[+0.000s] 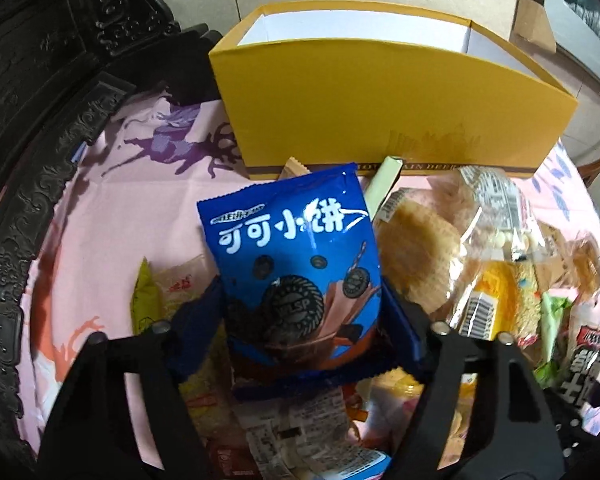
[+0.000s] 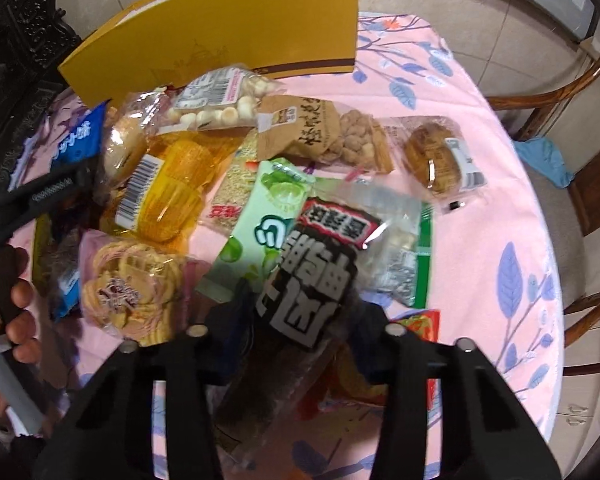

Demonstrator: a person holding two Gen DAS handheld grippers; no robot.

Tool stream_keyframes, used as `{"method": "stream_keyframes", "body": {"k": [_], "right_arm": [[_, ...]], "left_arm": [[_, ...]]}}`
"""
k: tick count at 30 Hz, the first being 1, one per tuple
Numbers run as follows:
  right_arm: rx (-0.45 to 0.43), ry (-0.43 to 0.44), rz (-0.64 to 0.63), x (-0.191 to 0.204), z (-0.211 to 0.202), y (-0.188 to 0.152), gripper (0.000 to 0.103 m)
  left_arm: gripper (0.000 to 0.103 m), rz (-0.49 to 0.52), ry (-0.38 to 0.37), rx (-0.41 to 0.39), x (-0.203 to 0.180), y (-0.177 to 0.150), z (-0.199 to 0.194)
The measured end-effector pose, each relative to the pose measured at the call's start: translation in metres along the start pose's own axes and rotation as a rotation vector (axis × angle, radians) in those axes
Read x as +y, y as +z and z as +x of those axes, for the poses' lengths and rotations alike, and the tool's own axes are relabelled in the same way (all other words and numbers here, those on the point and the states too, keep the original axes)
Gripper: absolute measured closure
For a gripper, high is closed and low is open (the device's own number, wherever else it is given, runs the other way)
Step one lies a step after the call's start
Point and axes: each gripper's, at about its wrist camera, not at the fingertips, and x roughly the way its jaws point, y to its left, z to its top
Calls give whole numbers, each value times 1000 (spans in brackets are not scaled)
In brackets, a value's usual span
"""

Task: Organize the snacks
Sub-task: 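Grasp the blue cookie bag with the left tool while the right grasps a black-and-white bag, then lower the blue bag into the yellow box with the left tool while the right drops its bag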

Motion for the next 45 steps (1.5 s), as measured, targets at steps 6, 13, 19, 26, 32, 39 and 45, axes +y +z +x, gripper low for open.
{"method": "stream_keyframes", "body": {"k": [6, 13, 19, 26, 32, 39, 45], "right_arm": [[-40, 43, 1, 1, -16, 0, 75], [-96, 74, -28, 7, -35, 7, 77], [-182, 125, -24, 10, -63, 41, 77], [-362, 254, -17, 19, -101, 148, 77], [-396, 303, -6, 25, -79, 240, 77], [-327, 288, 26, 21, -25, 288, 77], [-229, 293, 80, 16, 12, 311, 54]], "left_arm": [[40, -30, -35, -18, 6, -5, -15], [44, -66, -52, -47, 15, -6, -32], [44, -55, -50, -152, 21, 26, -76], [44, -63, -103, -241, 17, 124, -97], [44, -57, -104, -248, 2, 191, -63], [43, -41, -103, -175, -11, 222, -10], [26, -38, -65, -137, -11, 230, 5]]}}
